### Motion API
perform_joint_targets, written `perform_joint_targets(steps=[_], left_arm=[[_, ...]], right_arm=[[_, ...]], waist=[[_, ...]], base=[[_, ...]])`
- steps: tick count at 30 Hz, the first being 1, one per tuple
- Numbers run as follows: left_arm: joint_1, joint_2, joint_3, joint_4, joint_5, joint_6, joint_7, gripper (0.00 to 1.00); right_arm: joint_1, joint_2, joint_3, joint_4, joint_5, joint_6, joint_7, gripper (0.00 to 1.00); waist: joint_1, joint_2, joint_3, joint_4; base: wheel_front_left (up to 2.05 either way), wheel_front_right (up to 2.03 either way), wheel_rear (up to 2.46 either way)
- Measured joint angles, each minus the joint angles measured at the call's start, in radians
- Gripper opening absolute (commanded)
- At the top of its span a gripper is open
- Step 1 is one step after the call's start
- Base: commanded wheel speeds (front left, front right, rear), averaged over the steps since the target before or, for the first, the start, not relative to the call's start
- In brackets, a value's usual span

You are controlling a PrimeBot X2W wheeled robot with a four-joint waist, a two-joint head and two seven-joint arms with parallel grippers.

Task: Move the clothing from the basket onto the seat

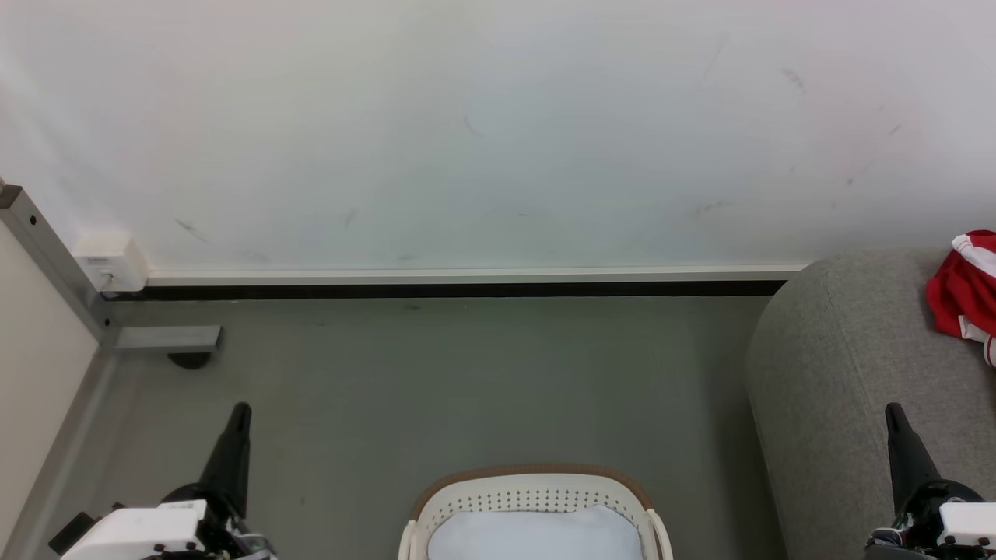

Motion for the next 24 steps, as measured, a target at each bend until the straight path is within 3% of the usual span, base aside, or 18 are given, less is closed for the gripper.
perform_joint_targets(steps=[24], left_arm=[[0.000, 0.000, 0.000, 0.000, 0.000, 0.000, 0.000, 0.00]], right_arm=[[0.000, -0.014, 0.022, -0.002, 0.021, 0.000, -0.017, 0.00]], waist=[[0.0000, 0.0000, 0.000, 0.000]], base=[[0.00, 0.00, 0.00]])
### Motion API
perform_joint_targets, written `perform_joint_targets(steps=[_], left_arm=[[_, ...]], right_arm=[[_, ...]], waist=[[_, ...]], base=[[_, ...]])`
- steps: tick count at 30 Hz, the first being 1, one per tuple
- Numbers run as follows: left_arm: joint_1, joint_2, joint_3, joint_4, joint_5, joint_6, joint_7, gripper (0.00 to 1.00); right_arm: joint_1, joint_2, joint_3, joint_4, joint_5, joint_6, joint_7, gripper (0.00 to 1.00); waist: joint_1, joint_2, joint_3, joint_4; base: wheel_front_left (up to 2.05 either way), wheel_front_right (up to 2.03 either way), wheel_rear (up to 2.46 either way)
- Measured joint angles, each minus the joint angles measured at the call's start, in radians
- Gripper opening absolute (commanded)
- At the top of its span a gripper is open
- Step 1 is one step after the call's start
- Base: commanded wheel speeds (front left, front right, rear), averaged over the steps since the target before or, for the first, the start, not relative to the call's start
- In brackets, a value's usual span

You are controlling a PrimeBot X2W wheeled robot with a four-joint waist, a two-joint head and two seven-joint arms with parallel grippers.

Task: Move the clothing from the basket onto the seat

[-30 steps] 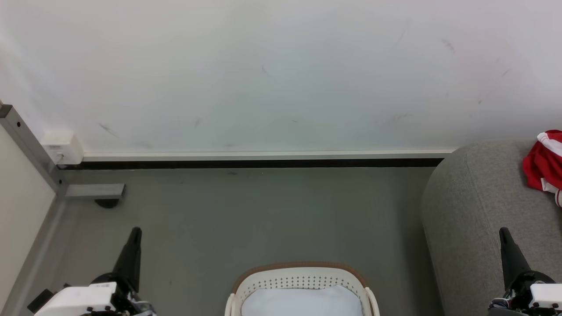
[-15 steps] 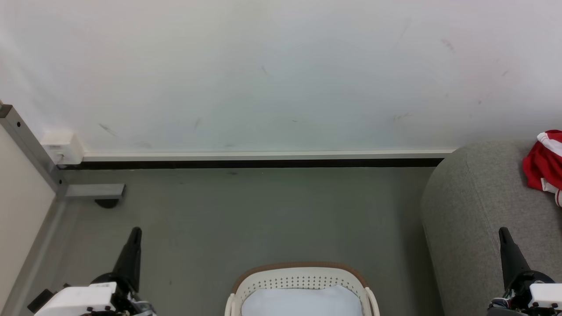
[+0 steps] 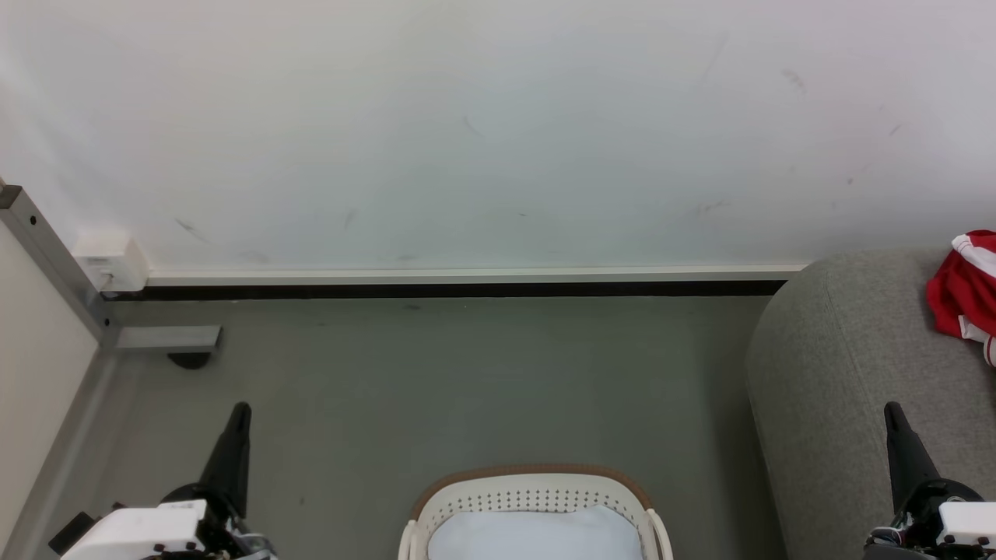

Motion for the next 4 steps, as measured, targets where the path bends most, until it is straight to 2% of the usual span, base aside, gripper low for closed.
perform_joint_targets(steps=[4], left_arm=[[0.000, 0.000, 0.000, 0.000, 0.000, 0.000, 0.000, 0.00]], right_arm=[[0.000, -0.004, 0.004, 0.000, 0.005, 0.000, -0.007, 0.00]], waist=[[0.0000, 0.0000, 0.000, 0.000]], base=[[0.00, 0.00, 0.00]])
